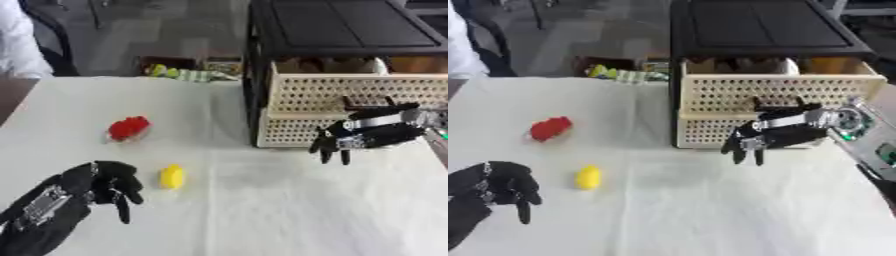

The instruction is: Pick up objects from table and place into drawer.

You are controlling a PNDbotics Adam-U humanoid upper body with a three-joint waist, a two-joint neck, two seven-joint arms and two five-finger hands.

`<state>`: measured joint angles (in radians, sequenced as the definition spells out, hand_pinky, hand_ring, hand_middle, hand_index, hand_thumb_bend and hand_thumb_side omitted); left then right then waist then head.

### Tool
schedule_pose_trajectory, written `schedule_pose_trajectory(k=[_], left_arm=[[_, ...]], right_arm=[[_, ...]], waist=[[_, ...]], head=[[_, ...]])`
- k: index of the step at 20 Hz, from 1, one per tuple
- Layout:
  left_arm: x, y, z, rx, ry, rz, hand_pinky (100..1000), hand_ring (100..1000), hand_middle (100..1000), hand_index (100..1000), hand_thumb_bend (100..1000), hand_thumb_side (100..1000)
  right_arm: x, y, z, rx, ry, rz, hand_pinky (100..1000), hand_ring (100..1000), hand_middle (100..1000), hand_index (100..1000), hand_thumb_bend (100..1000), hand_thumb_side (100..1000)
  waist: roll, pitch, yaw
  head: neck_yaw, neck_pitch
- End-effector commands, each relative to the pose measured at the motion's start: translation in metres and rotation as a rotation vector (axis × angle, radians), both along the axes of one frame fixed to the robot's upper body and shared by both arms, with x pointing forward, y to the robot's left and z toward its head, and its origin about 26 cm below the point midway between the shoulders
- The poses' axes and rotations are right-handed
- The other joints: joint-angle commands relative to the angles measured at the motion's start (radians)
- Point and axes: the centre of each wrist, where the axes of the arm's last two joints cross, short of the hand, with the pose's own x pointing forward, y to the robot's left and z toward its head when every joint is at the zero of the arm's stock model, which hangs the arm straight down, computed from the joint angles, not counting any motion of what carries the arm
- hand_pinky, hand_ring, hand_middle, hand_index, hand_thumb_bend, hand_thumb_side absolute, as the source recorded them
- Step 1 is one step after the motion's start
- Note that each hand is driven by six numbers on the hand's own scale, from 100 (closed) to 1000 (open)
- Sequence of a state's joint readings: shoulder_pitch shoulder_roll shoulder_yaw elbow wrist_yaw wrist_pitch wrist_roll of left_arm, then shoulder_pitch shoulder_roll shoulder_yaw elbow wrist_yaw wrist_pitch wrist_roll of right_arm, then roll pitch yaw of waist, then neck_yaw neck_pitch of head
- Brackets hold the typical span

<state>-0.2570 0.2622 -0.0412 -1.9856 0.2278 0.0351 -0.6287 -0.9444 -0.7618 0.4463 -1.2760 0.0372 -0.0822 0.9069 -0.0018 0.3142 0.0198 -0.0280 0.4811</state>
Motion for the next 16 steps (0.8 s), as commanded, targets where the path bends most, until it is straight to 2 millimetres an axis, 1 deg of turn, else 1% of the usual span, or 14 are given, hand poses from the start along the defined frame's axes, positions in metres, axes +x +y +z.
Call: schedule_pose_trajectory(k=[1, 11, 16], left_arm=[[-0.0013, -0.0014, 0.0059, 0.005, -0.022, -0.009, 476, 641, 643, 814, 100, 960], [-0.0011, -0.0024, 0.0062, 0.003, -0.017, -0.021, 481, 643, 646, 814, 100, 960], [-0.0013, -0.0018, 0.0056, 0.002, -0.017, -0.023, 484, 644, 647, 814, 100, 956]], right_arm=[[0.0056, -0.0062, 0.012, 0.001, -0.035, -0.024, 598, 779, 655, 867, 100, 1000], [0.0145, -0.0096, 0.0087, 0.005, -0.037, -0.038, 593, 776, 651, 866, 100, 1000], [0.0108, -0.0123, 0.0045, -0.013, -0.037, -0.025, 588, 773, 649, 863, 100, 1000]], waist=[[-0.001, -0.017, 0.001], [0.0, -0.021, 0.002], [0.001, -0.025, 0.003]], head=[[0.002, -0.013], [0.006, -0.017], [0.009, -0.015]])
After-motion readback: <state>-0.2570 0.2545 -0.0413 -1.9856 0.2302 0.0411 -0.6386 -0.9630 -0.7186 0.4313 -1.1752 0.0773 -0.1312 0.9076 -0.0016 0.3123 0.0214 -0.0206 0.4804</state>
